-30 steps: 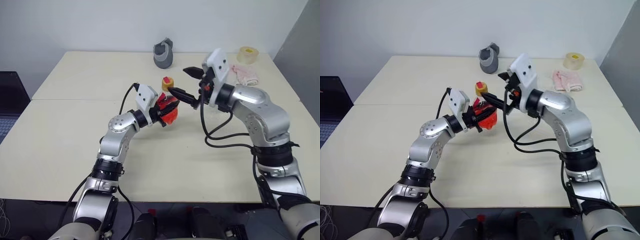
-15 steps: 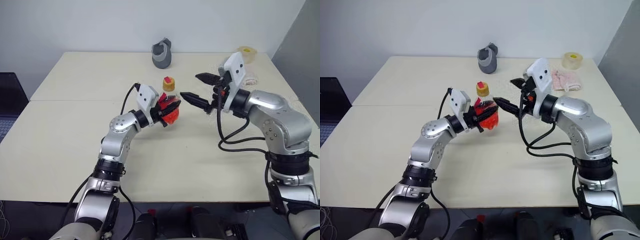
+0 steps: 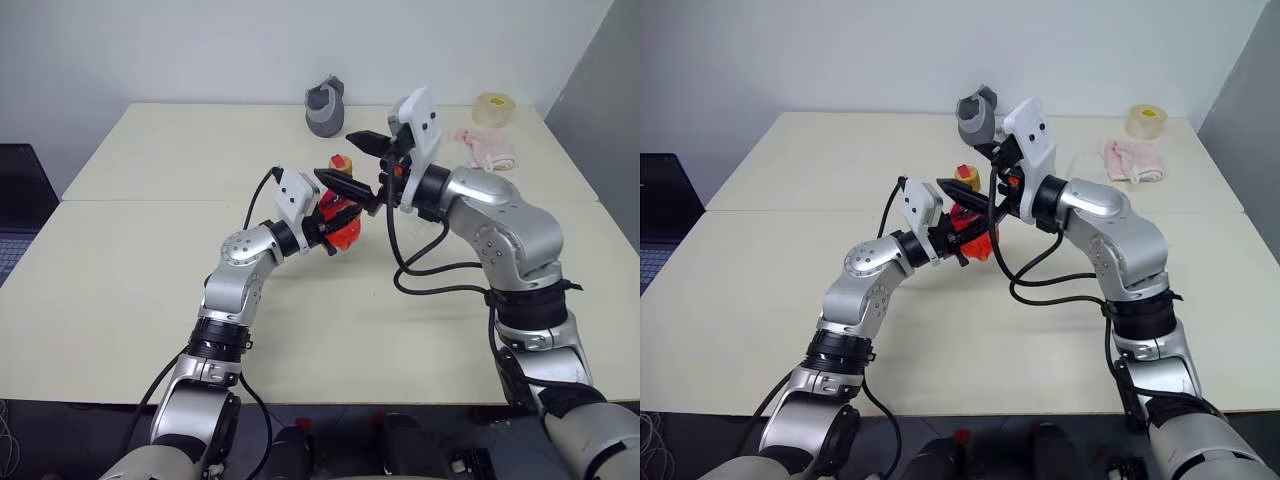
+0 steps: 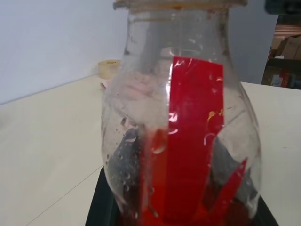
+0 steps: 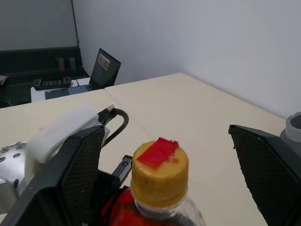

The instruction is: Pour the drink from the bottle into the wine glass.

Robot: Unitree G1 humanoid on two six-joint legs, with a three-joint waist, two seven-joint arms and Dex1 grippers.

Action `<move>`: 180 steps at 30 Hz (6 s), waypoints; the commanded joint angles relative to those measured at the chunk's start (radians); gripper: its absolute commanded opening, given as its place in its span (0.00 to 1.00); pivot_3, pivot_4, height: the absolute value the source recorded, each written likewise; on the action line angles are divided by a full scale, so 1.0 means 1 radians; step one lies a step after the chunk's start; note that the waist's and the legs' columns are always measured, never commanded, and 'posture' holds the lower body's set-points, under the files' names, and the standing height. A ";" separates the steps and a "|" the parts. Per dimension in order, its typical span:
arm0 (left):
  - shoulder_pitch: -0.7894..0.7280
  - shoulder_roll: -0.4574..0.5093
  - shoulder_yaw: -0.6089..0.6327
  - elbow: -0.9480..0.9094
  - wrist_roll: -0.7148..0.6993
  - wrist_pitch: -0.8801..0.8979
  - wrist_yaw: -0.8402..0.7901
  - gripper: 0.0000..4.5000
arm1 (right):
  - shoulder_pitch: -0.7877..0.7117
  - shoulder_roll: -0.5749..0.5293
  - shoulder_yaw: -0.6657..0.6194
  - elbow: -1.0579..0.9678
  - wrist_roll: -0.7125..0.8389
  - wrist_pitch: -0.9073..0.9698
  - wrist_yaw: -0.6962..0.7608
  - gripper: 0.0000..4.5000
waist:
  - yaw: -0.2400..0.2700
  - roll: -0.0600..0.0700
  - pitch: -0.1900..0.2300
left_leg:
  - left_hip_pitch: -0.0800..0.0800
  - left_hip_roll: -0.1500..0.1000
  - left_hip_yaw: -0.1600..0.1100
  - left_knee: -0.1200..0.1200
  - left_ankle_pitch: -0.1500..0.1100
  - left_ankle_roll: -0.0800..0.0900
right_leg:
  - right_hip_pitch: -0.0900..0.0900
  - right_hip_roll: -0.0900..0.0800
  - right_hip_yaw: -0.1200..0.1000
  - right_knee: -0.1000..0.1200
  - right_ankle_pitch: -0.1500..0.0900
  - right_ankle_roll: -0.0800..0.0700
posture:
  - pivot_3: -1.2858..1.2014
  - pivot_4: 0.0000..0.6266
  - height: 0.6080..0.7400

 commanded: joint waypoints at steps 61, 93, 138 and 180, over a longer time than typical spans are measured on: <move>-0.010 0.000 -0.001 -0.042 -0.014 -0.020 0.002 0.22 | -0.011 0.031 -0.049 -0.028 0.100 0.090 -0.034 0.96 | 0.000 0.000 0.000 | 0.000 0.000 0.000 0.000 0.000 0.000 | 0.000 0.000 0.000 0.000 0.000 0.000 | 0.52 0.24 1.00; 0.049 0.016 -0.006 -0.154 -0.036 0.054 -0.008 0.22 | -0.121 0.080 -0.323 -0.027 0.384 0.540 -0.184 0.28 | 0.001 0.000 0.000 | -0.001 0.001 -0.001 0.000 0.000 0.000 | 0.000 -0.002 0.000 0.000 0.000 0.000 | 0.52 0.24 1.00; 0.092 0.019 -0.019 -0.190 -0.062 0.080 -0.010 0.22 | -0.155 -0.118 0.003 -0.092 0.139 0.017 -0.018 0.28 | -0.001 0.000 0.000 | 0.000 0.000 0.000 0.000 0.000 0.001 | 0.000 0.000 0.000 -0.001 0.000 0.000 | 0.52 0.24 1.00; 0.054 0.010 -0.024 -0.158 -0.061 0.071 -0.006 0.22 | -0.302 0.021 -0.261 0.094 0.421 0.343 -0.299 0.28 | -0.003 0.003 0.001 | -0.001 0.000 0.001 -0.001 -0.001 0.002 | -0.001 0.001 0.001 0.001 0.000 0.000 | 0.52 0.24 1.00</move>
